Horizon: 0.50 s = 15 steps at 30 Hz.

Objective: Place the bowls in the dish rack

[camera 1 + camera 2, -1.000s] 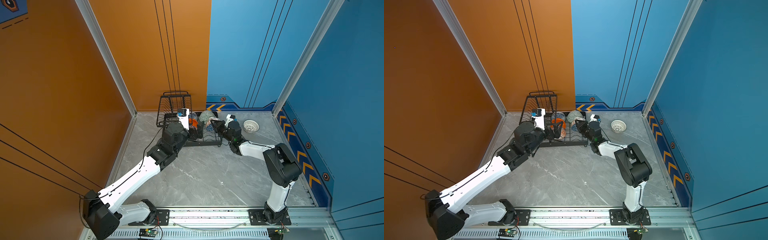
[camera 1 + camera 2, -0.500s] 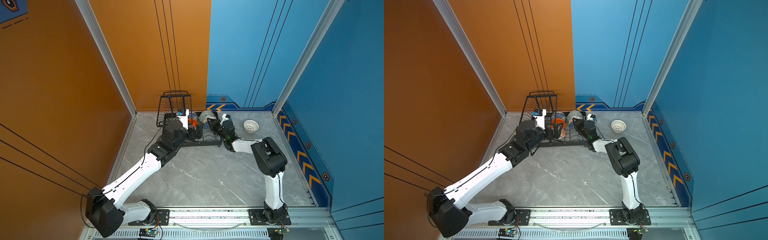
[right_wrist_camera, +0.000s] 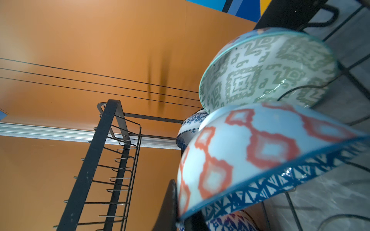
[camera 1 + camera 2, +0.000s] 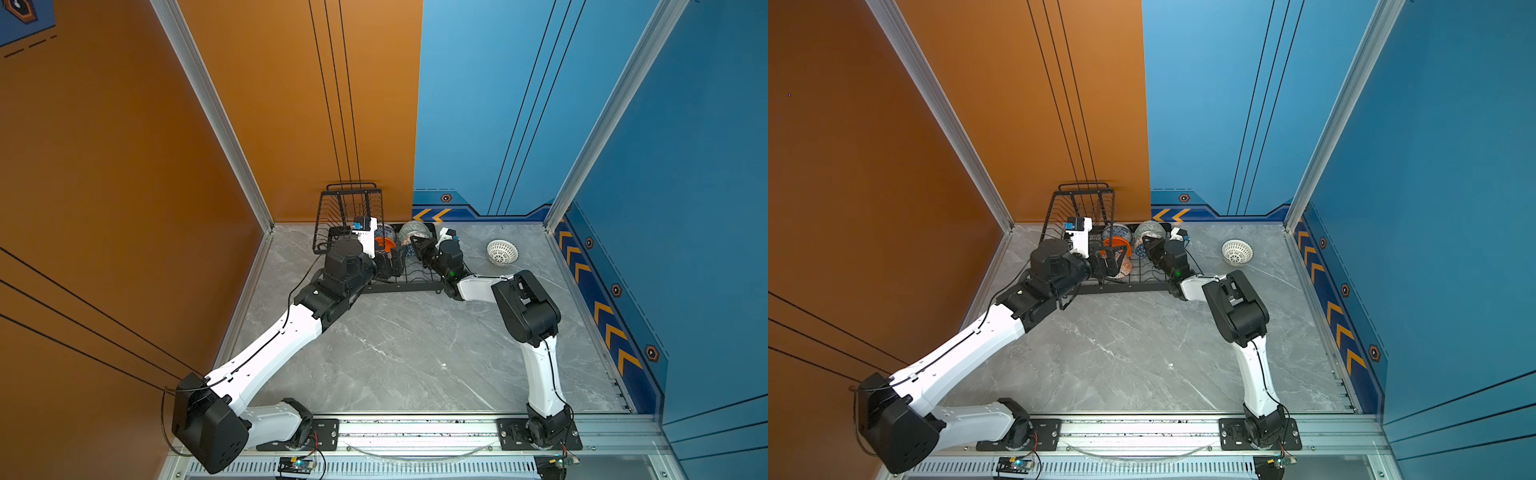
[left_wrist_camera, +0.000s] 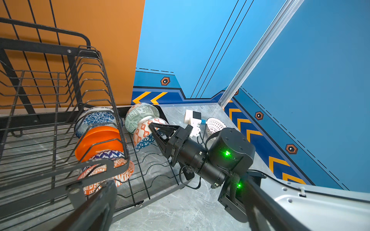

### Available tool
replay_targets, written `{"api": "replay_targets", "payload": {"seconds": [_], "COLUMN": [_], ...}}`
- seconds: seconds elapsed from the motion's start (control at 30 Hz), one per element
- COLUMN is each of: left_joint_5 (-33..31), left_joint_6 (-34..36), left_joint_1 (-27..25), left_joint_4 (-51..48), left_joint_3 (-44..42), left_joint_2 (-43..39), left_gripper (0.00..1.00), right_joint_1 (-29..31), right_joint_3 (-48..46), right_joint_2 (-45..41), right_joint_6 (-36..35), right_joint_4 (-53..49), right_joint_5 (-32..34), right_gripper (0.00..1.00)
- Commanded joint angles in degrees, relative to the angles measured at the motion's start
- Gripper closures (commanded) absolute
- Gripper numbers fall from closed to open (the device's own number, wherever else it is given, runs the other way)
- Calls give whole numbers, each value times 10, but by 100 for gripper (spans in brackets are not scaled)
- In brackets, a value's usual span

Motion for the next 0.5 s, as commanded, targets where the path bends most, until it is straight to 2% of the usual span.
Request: {"api": "replay_targets", "payload": {"seconds": [0.0, 0.37, 0.47], "left_joint_5": [19, 22, 24], "left_joint_6": [-10, -14, -15], "left_joint_1": [6, 12, 13], "left_joint_4": [15, 17, 18], "left_joint_3": [6, 2, 2], "left_joint_2": [4, 0, 0], "left_gripper": [2, 2, 2], "right_joint_1": [1, 3, 5], "right_joint_3": [24, 32, 48], "right_joint_2": [4, 36, 41], "right_joint_6": [-19, -20, -29], "right_joint_4": [39, 82, 73], "right_joint_5": [22, 31, 15], "right_gripper": [100, 100, 100]}}
